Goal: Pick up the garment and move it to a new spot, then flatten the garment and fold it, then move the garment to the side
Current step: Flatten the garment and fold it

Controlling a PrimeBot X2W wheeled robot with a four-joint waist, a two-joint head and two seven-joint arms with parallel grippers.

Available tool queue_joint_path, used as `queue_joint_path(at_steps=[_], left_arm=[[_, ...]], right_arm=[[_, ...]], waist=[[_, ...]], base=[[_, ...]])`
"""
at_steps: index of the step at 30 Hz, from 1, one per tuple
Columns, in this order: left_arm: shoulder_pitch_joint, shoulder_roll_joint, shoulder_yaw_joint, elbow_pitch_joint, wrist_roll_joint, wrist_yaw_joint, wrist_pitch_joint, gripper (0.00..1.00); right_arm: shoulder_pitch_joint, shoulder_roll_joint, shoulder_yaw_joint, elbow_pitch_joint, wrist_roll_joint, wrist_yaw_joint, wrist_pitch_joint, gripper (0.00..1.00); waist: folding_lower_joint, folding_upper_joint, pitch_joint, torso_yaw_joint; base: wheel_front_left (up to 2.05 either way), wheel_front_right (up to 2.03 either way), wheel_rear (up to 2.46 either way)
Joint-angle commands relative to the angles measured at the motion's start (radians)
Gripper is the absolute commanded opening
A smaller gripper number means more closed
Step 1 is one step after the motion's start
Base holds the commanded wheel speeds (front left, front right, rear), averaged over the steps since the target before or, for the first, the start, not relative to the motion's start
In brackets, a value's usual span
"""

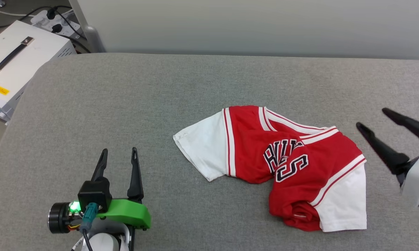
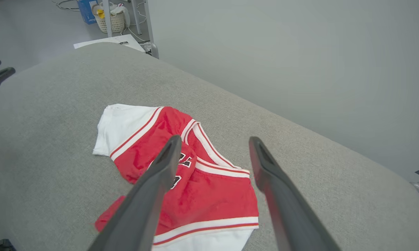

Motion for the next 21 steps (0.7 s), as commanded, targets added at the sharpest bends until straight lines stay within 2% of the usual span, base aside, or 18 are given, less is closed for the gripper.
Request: queue_joint_path(at_steps=[1, 6, 12, 16, 21], left_arm=[[-0.003, -0.003, -0.004, -0.005, 0.005, 0.006, -0.006, 1.00], [-0.026, -0.004, -0.011, -0.015, 0.004, 0.003, -0.006, 1.00], [-0.059, -0.004, -0.025, -0.034, 0.003, 0.001, -0.006, 1.00], [-0.089, -0.004, -0.041, -0.044, -0.002, 0.001, -0.006, 1.00], [-0.129, -0.005, -0.063, -0.050, -0.014, 0.006, -0.006, 1.00]], right_arm=[[-0.036, -0.008, -0.019, 0.010, -0.003, -0.001, 0.016, 1.00], [-0.132, -0.055, -0.038, 0.080, 0.010, -0.001, 0.117, 1.00], [-0.266, -0.120, 0.020, 0.233, 0.070, -0.001, 0.308, 1.00], [-0.367, -0.127, 0.094, 0.348, 0.095, -0.001, 0.416, 1.00], [-0.465, -0.107, 0.196, 0.473, 0.077, -0.001, 0.466, 1.00]], waist=[[0.0000, 0.0036, 0.016, 0.009], [0.0000, 0.0036, 0.057, 0.028], [0.0000, 0.0036, 0.122, 0.056], [0.0000, 0.0036, 0.176, 0.079], [0.0000, 0.0036, 0.239, 0.106]], base=[[0.00, 0.00, 0.00], [0.00, 0.00, 0.00], [0.00, 0.00, 0.00], [0.00, 0.00, 0.00], [0.00, 0.00, 0.00]])
